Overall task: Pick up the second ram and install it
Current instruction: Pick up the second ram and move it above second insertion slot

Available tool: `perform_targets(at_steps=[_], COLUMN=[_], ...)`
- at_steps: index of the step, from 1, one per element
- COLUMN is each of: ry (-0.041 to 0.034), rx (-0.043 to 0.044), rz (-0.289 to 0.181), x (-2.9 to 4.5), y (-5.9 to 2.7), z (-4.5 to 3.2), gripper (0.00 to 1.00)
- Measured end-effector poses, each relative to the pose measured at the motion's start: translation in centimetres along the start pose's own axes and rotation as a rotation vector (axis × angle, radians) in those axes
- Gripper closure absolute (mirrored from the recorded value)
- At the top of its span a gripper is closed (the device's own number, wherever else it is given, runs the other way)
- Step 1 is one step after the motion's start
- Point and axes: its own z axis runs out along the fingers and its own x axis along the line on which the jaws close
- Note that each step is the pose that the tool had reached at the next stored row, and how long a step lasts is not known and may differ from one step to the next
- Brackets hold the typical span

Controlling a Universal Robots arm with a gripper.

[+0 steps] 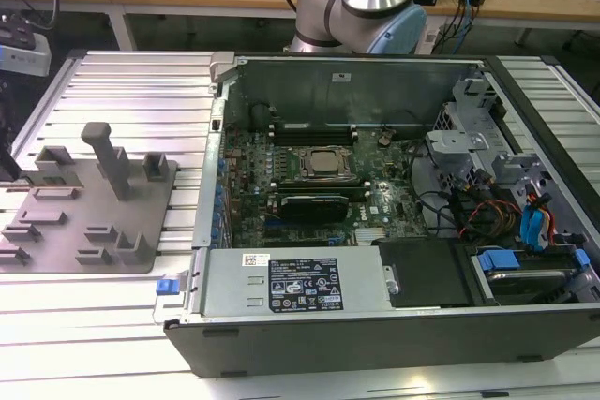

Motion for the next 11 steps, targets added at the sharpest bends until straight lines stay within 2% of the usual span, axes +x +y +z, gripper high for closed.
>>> perform_targets(at_steps=[2,4,11], ry=[0.0,-0.0001,-0.0002], rx=[0.0008,0.0027,0.0041], rz=[0.0,0.0,0.0], x=[0.0,-0.02,-0.04], y=[0.0,0.01,0.04], z=[-0.21,-0.84,-2.15], gripper=[0.91,0.91,0.91])
